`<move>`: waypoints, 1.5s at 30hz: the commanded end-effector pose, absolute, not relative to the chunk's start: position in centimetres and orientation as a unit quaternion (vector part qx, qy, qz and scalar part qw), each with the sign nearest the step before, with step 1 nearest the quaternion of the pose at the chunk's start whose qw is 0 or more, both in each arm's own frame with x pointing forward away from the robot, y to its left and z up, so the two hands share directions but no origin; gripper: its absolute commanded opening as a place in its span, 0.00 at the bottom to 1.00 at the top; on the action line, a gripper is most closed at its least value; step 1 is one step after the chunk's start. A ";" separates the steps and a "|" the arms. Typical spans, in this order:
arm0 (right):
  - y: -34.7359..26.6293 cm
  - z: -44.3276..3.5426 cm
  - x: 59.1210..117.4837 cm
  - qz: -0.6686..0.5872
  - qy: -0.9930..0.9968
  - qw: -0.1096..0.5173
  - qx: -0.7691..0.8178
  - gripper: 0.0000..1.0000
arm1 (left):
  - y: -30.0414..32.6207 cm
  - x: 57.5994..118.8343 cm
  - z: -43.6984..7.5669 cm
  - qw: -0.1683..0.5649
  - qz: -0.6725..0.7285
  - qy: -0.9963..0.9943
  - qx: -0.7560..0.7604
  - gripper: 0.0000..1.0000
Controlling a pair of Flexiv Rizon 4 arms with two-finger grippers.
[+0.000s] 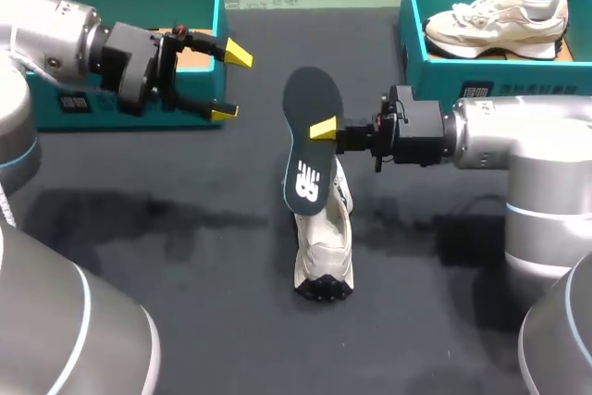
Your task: Take the shoe out of the shoebox, open the shoe tongue, remove and reinsert the insole, then place the shoe into the shoebox
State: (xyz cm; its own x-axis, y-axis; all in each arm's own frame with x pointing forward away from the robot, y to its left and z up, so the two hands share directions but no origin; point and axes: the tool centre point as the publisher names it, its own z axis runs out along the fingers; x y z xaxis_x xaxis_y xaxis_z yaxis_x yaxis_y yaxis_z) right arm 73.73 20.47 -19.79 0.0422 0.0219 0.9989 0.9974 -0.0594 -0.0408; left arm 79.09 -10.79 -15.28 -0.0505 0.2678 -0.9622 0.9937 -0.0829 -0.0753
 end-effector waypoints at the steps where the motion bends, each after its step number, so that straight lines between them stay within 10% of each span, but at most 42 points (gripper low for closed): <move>1: 21.0 -19.9 73.7 -0.499 -0.479 0.488 -0.532 0.00 | -11.0 78.8 -15.8 0.416 -0.483 0.542 0.548 1.00; 27: 23.6 -19.2 73.6 -0.496 -0.463 0.494 -0.543 0.00 | -14.6 78.3 -19.5 0.464 -0.446 0.600 0.475 1.00; 45: 24.4 -19.6 73.2 -0.490 -0.462 0.509 -0.536 0.00 | -15.9 78.4 -20.2 0.469 -0.444 0.595 0.478 0.47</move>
